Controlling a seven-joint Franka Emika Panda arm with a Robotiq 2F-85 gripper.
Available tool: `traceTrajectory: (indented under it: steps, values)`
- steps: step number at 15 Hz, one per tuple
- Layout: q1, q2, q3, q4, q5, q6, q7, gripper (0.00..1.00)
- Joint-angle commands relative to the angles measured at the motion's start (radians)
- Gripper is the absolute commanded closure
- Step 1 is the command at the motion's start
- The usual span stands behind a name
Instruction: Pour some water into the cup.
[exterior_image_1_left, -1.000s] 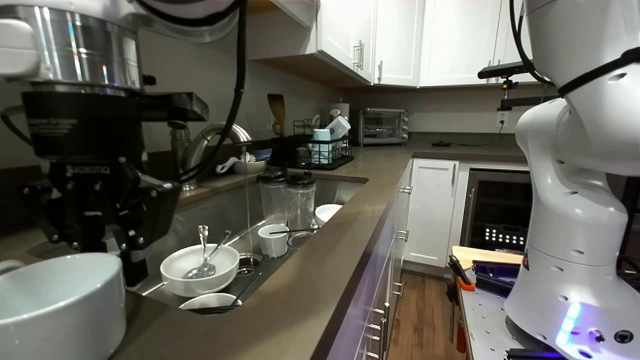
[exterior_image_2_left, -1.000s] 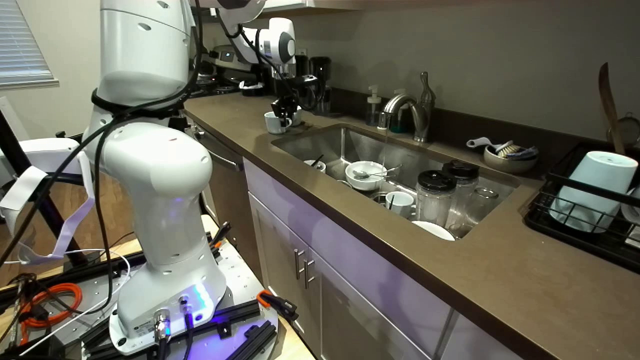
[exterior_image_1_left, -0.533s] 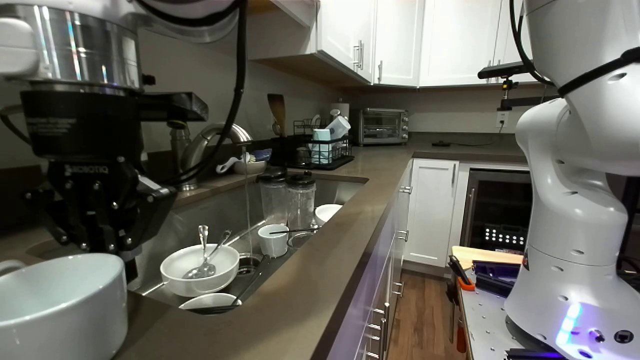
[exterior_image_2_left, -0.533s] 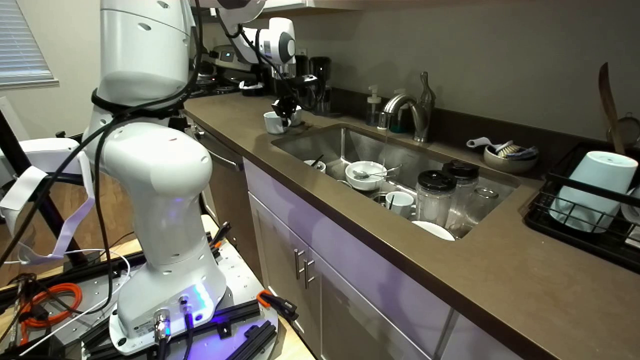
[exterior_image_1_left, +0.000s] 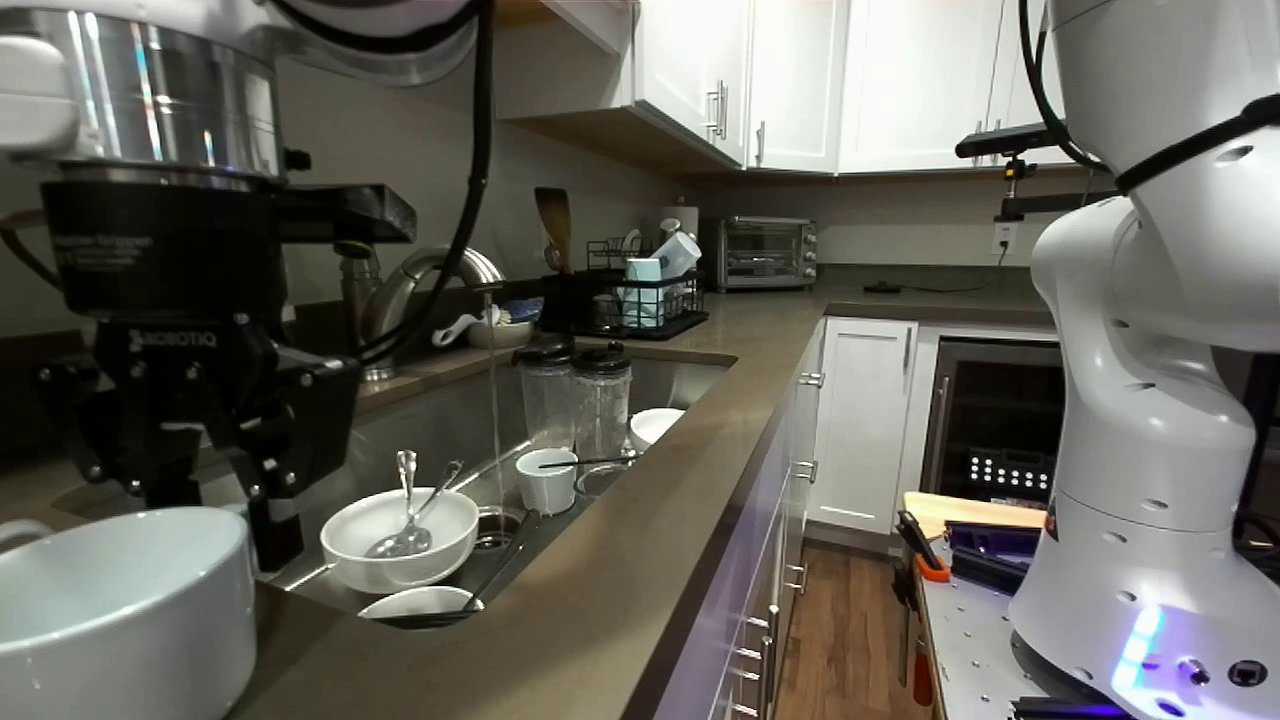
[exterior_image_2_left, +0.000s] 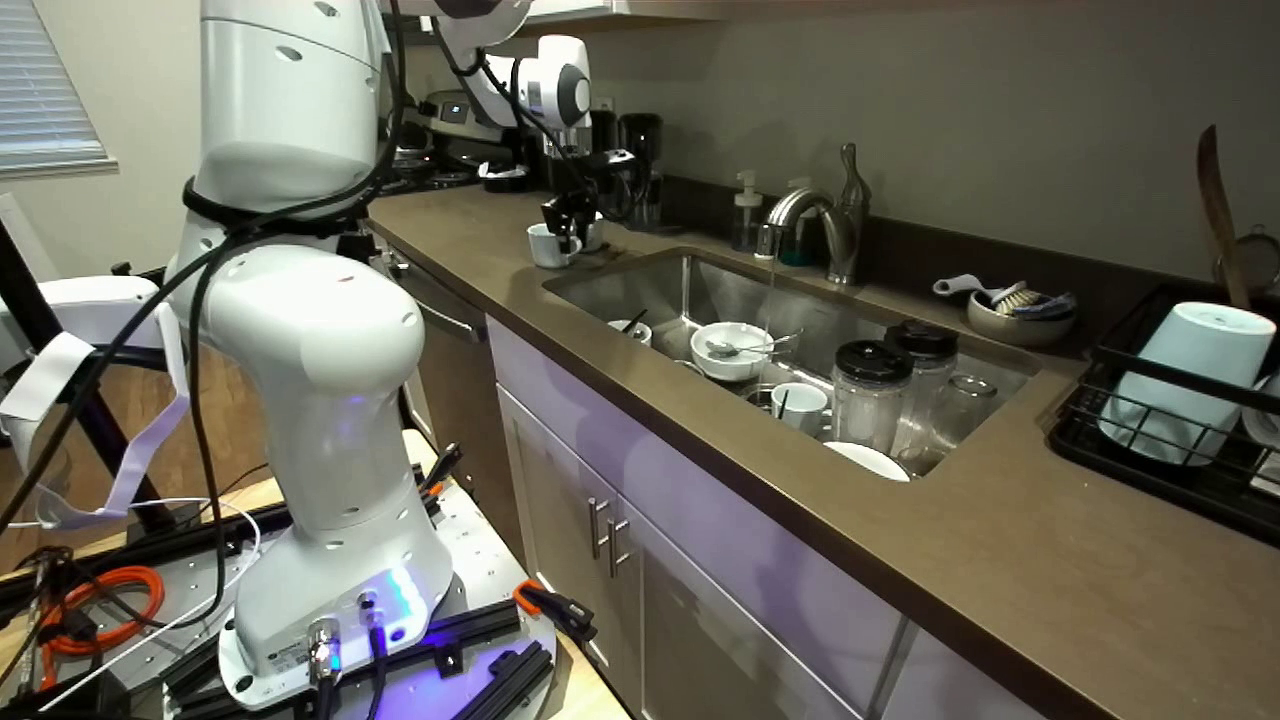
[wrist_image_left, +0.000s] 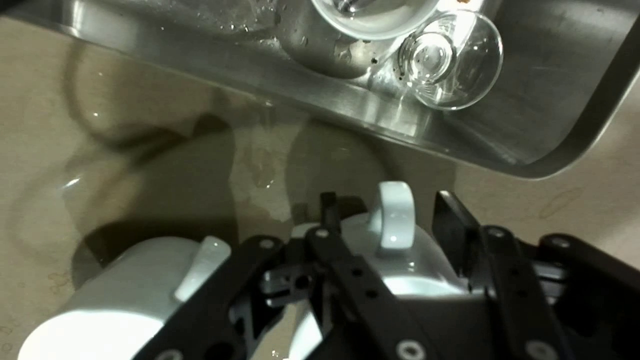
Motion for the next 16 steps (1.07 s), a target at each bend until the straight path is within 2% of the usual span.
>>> traceTrajectory:
  steps: [1,15,16]
  values:
    - [-0.007,-0.009,0.006,-0.008,0.016,0.022,-0.009,0.49]
    - [-0.011,0.003,0.003,-0.012,0.018,0.030,-0.009,0.55]
    - [-0.011,0.004,0.003,-0.012,0.018,0.029,-0.010,0.70]
